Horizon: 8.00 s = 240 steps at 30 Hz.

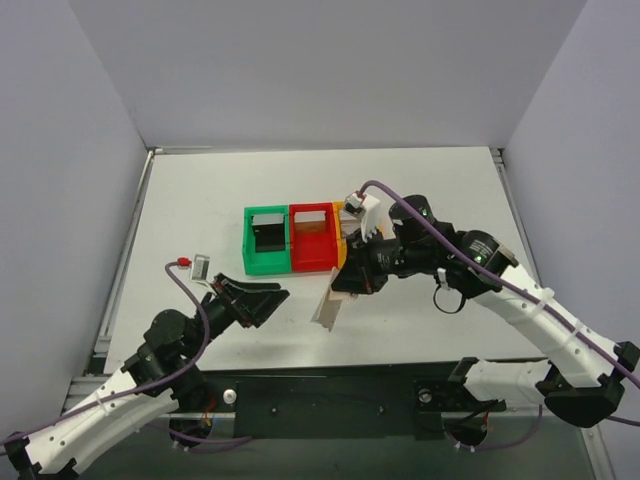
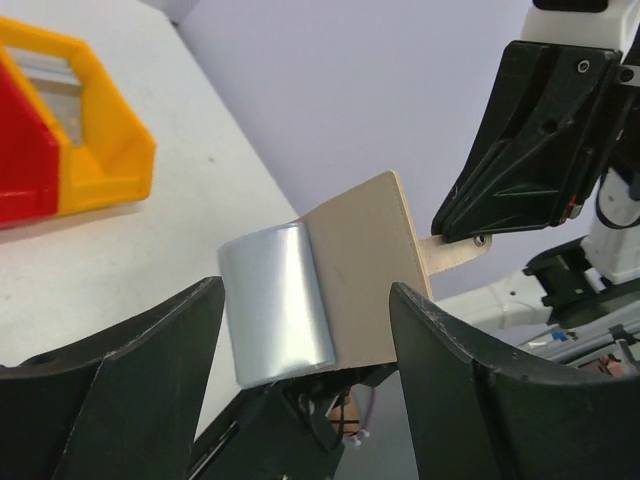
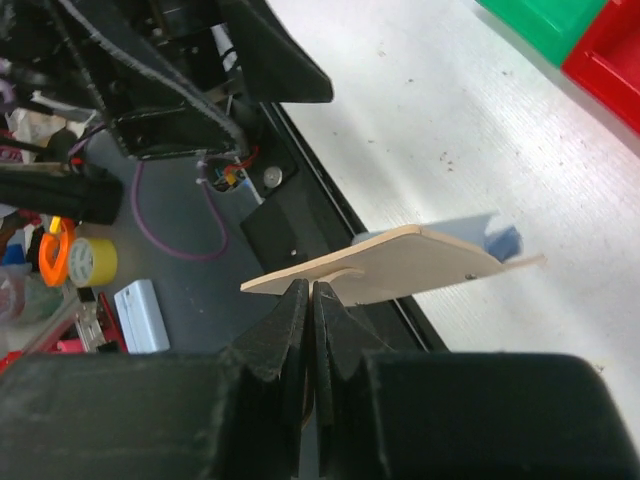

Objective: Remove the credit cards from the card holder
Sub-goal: Pick up the card holder from the center of the board, then place the card holder at the corner of the board, then pick up the card holder from the corner of the board.

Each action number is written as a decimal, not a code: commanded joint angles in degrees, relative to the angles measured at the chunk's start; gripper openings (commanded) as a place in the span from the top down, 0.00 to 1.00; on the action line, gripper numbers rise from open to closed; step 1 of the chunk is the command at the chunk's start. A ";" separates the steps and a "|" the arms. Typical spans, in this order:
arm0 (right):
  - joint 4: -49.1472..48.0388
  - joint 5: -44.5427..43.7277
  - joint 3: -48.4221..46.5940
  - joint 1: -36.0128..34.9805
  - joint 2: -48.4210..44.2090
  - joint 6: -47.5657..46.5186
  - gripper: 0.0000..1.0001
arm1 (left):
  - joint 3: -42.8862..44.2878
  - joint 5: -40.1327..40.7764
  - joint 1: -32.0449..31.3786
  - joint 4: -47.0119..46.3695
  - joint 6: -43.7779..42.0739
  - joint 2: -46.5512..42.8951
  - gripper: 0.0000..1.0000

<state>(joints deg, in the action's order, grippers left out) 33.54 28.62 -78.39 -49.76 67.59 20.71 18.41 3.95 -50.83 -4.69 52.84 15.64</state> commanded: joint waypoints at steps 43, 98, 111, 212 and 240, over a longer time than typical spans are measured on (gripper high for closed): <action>-3.22 -31.16 23.74 -3.22 -0.90 1.97 0.24 | 6.28 9.86 0.20 18.66 -2.48 2.11 0.33; -20.80 -27.91 32.24 -1.84 14.23 8.91 0.89 | 0.22 7.13 0.20 17.70 2.09 2.11 0.34; -13.68 -40.83 30.50 -6.12 7.20 6.63 0.50 | -0.04 7.13 0.12 16.64 2.09 4.14 0.34; -25.28 -18.87 27.76 -2.54 -11.78 16.20 1.00 | -6.29 -6.40 0.20 -25.63 5.52 17.67 0.42; -25.28 -19.83 27.24 -4.21 -15.47 16.03 1.00 | -8.22 -4.38 0.20 -14.91 5.70 6.95 0.23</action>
<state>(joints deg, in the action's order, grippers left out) 10.09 9.26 -49.01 -53.36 53.15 36.45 10.09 -1.15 -50.63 -22.39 59.31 25.63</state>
